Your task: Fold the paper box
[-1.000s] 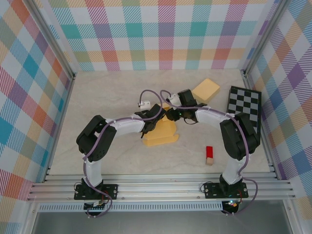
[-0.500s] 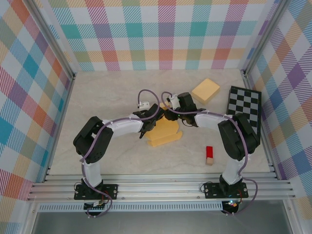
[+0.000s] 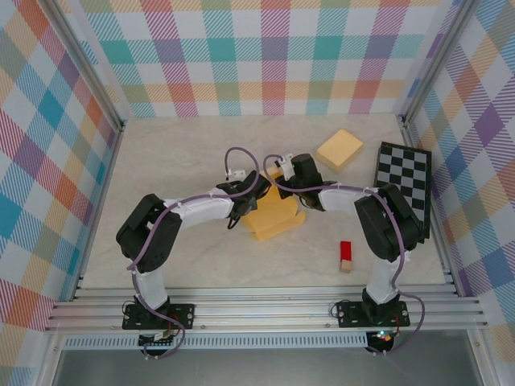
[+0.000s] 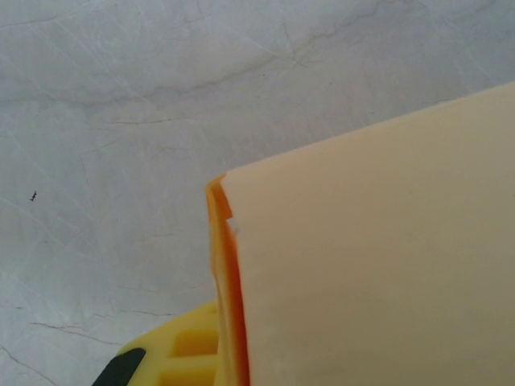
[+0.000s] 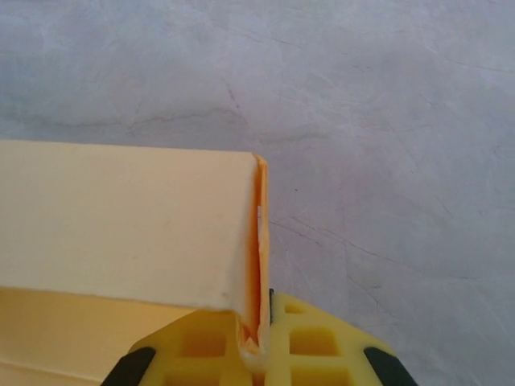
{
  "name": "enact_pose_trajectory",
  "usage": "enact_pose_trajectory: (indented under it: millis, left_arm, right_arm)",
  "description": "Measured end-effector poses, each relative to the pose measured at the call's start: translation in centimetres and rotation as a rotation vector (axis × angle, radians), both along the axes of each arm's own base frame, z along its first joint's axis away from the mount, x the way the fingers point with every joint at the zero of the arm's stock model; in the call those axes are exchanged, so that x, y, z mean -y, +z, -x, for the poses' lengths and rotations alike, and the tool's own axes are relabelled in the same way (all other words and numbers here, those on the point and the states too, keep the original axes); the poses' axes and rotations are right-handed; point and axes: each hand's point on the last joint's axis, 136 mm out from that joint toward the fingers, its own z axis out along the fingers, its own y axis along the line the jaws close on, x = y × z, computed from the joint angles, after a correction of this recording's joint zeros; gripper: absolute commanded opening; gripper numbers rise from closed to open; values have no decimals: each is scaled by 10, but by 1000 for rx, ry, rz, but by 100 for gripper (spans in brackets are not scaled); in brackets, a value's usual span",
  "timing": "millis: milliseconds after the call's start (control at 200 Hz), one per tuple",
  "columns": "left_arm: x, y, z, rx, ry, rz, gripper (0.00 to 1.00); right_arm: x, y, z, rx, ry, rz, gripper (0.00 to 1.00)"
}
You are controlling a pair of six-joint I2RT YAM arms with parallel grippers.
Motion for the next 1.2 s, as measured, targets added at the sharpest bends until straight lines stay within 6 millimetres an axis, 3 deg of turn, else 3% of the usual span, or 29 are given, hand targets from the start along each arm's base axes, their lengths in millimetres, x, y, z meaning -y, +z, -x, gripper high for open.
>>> enact_pose_trajectory:
  millis: [335, 515, 595, 720, 1025, 1150, 1200]
  left_arm:
    - [10, 2, 7, -102, 86, 155, 2]
    - [16, 2, 13, -153, 108, 207, 2]
    - [17, 2, 14, -176, 122, 211, 2]
    - [21, 1, 12, -203, 138, 230, 2]
    - [17, 0, 11, -219, 154, 227, 2]
    - [18, 0, 10, -227, 156, 237, 2]
    - [19, 1, 10, -229, 153, 242, 2]
  right_arm:
    - [11, -1, 1, -17, -237, 88, 15]
    - [14, 1, 0, -76, -270, 66, 16]
    - [14, 0, 1, -99, -259, 52, 27]
    - [10, -4, 5, -141, -202, 27, 32]
    - [15, -10, 9, -170, -124, 55, 21]
    - [25, -16, 11, -174, -141, 114, 0]
    - [29, -18, 13, -169, -151, 155, 0]
